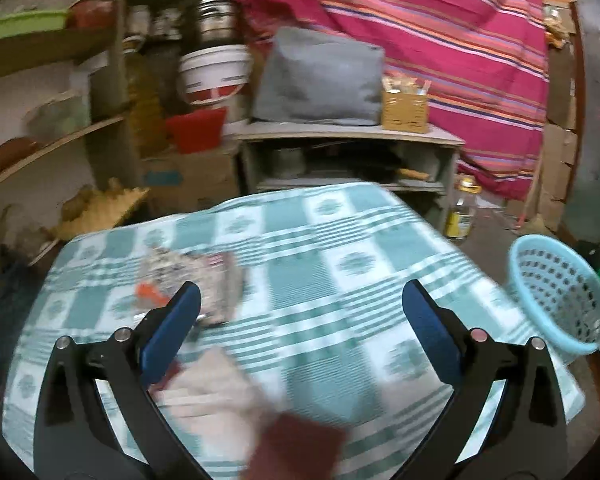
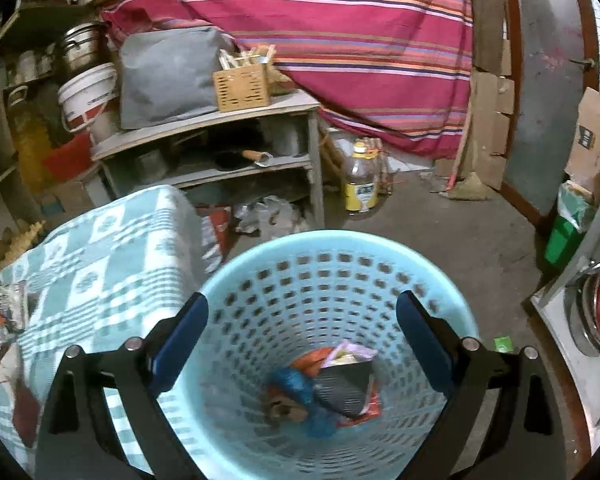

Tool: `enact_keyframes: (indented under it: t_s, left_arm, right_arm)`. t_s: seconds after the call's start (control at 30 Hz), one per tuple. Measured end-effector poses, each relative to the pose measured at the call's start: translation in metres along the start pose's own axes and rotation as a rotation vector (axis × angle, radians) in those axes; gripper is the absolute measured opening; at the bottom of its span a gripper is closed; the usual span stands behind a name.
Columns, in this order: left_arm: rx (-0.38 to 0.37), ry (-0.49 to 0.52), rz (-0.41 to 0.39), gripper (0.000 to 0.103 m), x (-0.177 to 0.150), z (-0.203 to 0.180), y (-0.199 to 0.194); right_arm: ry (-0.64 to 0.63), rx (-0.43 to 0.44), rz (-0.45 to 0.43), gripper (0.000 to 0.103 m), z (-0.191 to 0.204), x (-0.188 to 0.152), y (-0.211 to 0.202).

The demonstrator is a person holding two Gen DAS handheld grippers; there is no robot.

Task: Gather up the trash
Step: 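Grasp the clear plastic bag with orange strip using the left tool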

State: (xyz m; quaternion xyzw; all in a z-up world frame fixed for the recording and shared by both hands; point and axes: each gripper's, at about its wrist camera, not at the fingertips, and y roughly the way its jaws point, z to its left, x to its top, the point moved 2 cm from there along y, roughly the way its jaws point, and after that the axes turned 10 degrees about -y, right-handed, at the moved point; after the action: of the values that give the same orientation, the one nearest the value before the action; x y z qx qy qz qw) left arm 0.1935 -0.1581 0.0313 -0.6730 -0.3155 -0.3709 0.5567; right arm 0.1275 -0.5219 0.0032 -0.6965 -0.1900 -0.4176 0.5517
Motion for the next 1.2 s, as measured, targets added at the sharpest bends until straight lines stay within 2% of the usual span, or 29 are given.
enact_keyframes:
  t_s: [0.27,0.5,0.63,0.77,0.93,1.1,1.17,1.2]
  left_arm:
    - [0.120,-0.020,-0.003,0.097,-0.008,0.084,-0.001]
    - [0.133,-0.054,0.002,0.097,-0.013,0.122,0.004]
    - [0.121,-0.062,0.043,0.097,-0.015,0.130,0.014]
    - [0.106,-0.091,0.059,0.097,-0.017,0.138,0.020]
    - [0.117,-0.068,0.115,0.097,-0.023,0.143,0.039]
    - [0.088,-0.083,0.195,0.097,-0.028,0.145,0.063]
    - [0.086,-0.086,0.202,0.094,-0.028,0.143,0.067]
    - [0.070,-0.090,0.215,0.088,-0.028,0.142,0.071]
  right_arm:
    - [-0.057,0.066,0.008,0.093,0.067,-0.006,-0.004]
    - [-0.057,0.111,-0.015,0.093,0.119,-0.014,-0.019]
    - [-0.084,0.156,-0.012,0.093,0.151,-0.017,-0.020]
    - [-0.157,0.160,0.002,0.093,0.185,-0.021,-0.014]
    - [-0.175,0.187,0.040,0.093,0.207,-0.024,-0.004]
    - [-0.206,0.189,0.059,0.093,0.221,-0.026,0.002]
    - [-0.216,0.190,0.068,0.093,0.225,-0.027,0.005]
    - [-0.222,0.190,0.073,0.093,0.227,-0.028,0.007]
